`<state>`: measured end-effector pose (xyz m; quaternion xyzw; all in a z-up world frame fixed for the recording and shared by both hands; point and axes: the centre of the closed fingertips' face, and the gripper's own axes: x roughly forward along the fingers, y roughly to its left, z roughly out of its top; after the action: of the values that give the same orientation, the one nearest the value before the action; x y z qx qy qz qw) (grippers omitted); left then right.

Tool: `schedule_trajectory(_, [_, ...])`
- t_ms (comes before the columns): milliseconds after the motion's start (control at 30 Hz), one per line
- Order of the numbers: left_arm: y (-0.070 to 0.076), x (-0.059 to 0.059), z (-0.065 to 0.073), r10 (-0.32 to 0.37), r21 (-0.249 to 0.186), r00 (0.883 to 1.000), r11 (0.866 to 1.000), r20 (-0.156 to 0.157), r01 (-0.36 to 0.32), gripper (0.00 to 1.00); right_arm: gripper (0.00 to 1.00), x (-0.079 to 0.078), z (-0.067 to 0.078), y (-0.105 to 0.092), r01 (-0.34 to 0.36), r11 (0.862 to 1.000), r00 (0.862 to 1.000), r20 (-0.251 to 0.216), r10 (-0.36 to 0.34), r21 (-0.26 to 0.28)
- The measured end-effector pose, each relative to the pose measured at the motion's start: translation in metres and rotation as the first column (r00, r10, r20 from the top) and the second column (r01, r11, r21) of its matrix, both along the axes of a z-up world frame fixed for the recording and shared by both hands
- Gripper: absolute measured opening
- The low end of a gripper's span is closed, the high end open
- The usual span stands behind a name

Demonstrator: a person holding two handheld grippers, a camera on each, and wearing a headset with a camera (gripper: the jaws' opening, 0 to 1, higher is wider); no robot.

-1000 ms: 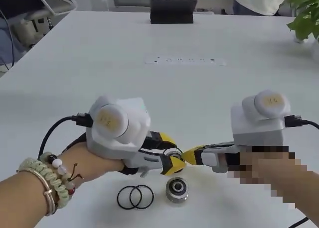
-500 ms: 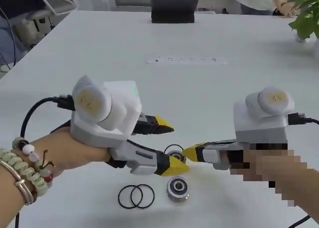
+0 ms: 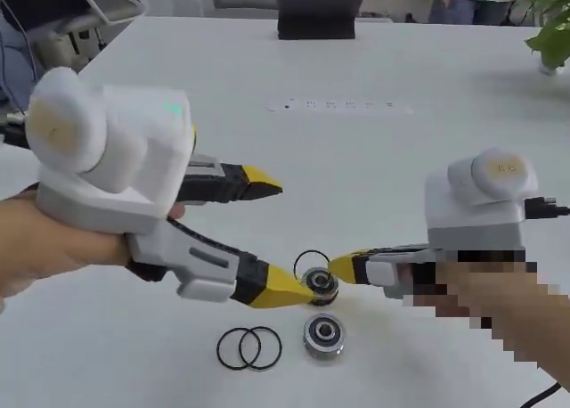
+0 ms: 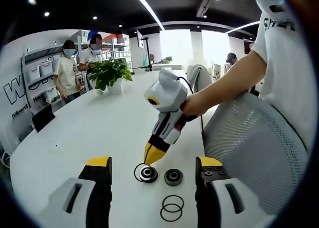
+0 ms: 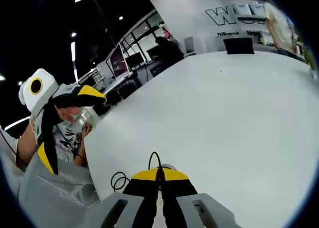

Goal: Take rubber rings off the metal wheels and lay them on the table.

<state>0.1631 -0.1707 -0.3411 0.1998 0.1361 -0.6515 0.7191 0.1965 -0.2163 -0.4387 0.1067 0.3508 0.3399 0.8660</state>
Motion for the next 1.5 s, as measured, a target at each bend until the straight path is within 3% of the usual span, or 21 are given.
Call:
schedule_trajectory(267, [0.032, -0.006, 0.010, 0.058, -0.016, 0.998, 0.998, 0.013, -0.058, 0.69, 0.00, -0.002, 0.007, 0.005, -0.007, 1.000, 1.000, 0.011, 0.007, 0.021])
schedule_trajectory(467, [0.050, -0.012, 0.008, 0.105, -0.023, 0.994, 0.994, 0.005, -0.105, 0.70, 0.00, -0.001, 0.010, 0.007, -0.013, 0.999, 1.000, 0.014, 0.012, 0.032])
schedule_trajectory(633, [0.066, -0.016, -0.004, 0.171, -0.031, 0.984, 0.984, -0.049, -0.173, 0.70, 0.00, -0.002, 0.014, 0.009, -0.016, 0.999, 1.000, 0.015, 0.016, 0.046])
schedule_trajectory(800, [0.077, -0.024, -0.016, 0.199, -0.030, 0.976, 0.979, -0.083, -0.202, 0.71, 0.00, -0.003, 0.015, 0.010, -0.014, 0.998, 1.000, 0.012, 0.013, 0.058])
schedule_trajectory(1133, [0.095, -0.038, -0.038, 0.249, 0.002, 0.959, 0.968, -0.134, -0.251, 0.71, 0.00, -0.003, 0.023, 0.012, -0.010, 0.996, 1.000, 0.018, 0.008, 0.087])
schedule_trajectory(1500, [0.105, -0.044, -0.052, 0.287, 0.023, 0.944, 0.958, -0.164, -0.287, 0.72, 0.00, -0.007, 0.028, 0.019, -0.023, 0.994, 1.000, 0.020, 0.021, 0.105])
